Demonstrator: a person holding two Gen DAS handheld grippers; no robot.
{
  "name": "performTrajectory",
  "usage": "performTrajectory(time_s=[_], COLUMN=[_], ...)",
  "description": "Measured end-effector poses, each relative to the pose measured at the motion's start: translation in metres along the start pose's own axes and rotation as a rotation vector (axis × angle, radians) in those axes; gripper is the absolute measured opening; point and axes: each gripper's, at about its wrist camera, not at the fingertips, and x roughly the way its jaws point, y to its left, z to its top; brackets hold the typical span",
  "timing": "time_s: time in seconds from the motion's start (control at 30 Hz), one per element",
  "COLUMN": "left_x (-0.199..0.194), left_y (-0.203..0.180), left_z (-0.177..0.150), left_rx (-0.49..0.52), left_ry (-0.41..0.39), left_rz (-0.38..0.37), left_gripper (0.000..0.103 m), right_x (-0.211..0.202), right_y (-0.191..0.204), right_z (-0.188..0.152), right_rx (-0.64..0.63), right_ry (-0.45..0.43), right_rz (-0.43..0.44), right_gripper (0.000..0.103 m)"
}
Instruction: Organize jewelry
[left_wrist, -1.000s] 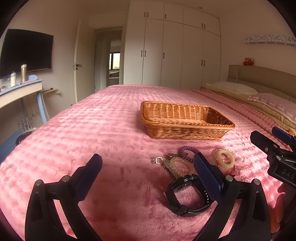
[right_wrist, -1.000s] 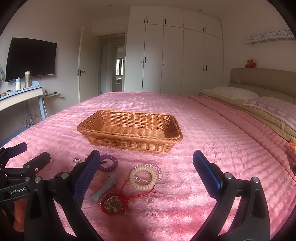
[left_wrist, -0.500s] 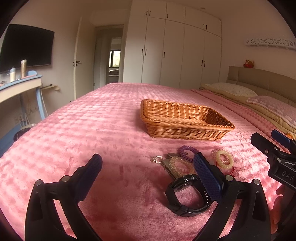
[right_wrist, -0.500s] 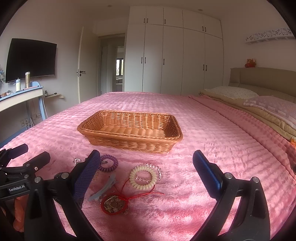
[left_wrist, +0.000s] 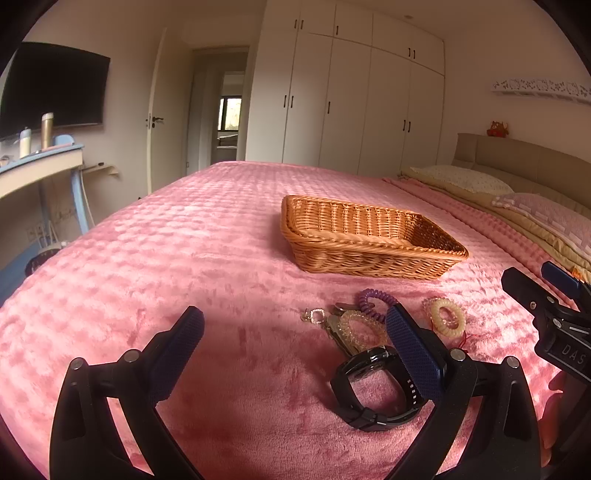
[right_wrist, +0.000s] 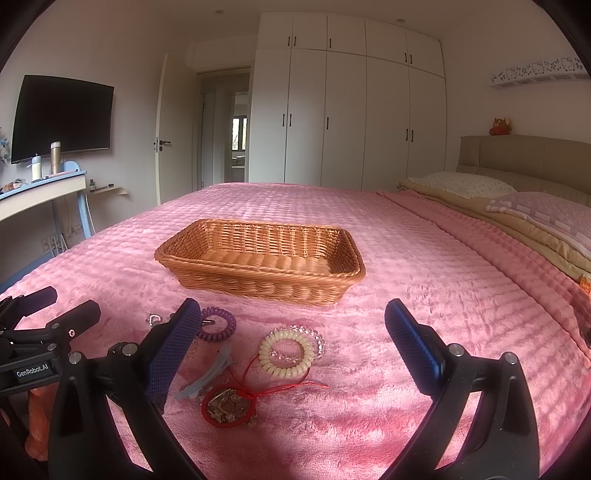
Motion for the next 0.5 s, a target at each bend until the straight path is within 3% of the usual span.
performTrajectory(time_s=[0.5], left_x=[0.0013], left_y=[0.0023], left_z=[-0.0001], left_rx=[-0.017], left_ry=[0.010], left_rz=[-0.007], left_gripper=[0.096], right_x=[0.0021], right_y=[-0.0007], right_z=[-0.0016], right_rx=[0.004], right_ry=[0.006], right_rz=[-0.002], right_gripper=[0.095])
